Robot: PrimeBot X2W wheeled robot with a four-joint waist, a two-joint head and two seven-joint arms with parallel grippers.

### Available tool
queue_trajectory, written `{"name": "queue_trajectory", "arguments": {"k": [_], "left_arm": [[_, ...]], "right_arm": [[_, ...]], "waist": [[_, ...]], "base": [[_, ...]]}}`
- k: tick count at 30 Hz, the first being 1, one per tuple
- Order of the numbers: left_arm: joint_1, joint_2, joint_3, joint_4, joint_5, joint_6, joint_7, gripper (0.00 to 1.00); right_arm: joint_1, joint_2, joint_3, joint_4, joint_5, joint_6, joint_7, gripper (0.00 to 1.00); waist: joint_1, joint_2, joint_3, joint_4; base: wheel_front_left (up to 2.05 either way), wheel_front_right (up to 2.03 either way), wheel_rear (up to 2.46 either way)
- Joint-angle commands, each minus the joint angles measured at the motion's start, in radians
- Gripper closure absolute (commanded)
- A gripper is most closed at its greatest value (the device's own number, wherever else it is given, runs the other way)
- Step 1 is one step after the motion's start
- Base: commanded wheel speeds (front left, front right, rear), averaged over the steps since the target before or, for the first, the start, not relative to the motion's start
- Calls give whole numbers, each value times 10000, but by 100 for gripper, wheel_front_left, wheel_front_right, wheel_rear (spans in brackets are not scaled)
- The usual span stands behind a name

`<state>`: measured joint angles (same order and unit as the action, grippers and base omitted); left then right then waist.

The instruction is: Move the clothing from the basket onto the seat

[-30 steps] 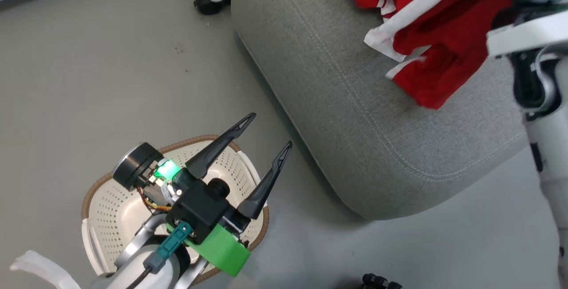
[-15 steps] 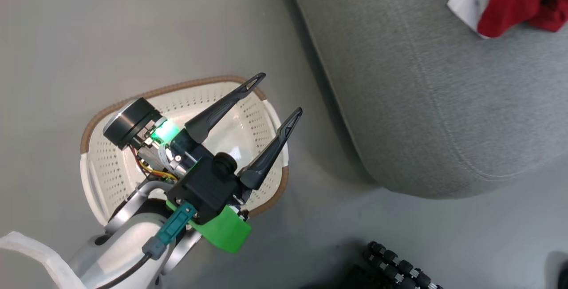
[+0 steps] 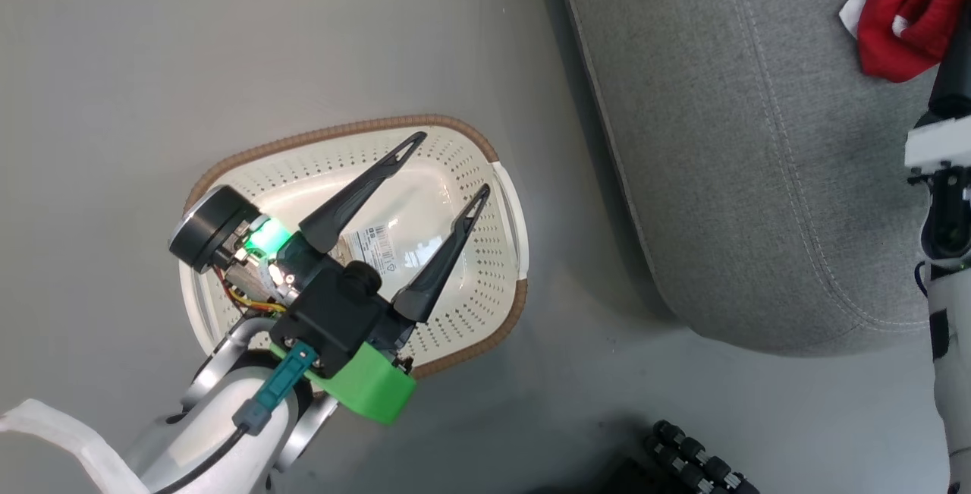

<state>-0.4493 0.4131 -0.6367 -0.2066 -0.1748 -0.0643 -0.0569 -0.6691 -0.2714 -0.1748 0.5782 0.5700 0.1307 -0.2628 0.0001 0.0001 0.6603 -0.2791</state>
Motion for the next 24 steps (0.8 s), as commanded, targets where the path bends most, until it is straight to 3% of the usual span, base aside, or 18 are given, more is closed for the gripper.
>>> {"name": "queue_trajectory", "arguments": {"k": [1,6,13,20,24], "left_arm": [[219,-57,116,123,-57,199,-195,0],[820,-355,522,703,-493,825,-838,0],[1501,-763,1429,1619,-1054,1716,-1818,0],[2092,-1145,2811,2319,-1515,2441,-2076,0],[2642,-1468,3783,2356,-1596,2598,-2081,0]], "right_arm": [[479,143,-208,-404,-341,-1,-27,0],[2185,888,-658,-2292,-1863,1,-28,0],[4208,1781,-239,-4712,-3422,-1,-27,0],[5359,2136,395,-5845,-4039,1,-25,0],[5759,2164,858,-5947,-4275,-1,-27,0]], "waist": [[-1,-1,-879,-166],[-1,-1,-1916,9],[-1,-1,-3128,627],[-1,-1,-3909,1466],[-1,-1,-4251,1963]], "base": [[0,0,0],[0,0,0],[0,0,0],[0,0,0],[0,0,0]]}}
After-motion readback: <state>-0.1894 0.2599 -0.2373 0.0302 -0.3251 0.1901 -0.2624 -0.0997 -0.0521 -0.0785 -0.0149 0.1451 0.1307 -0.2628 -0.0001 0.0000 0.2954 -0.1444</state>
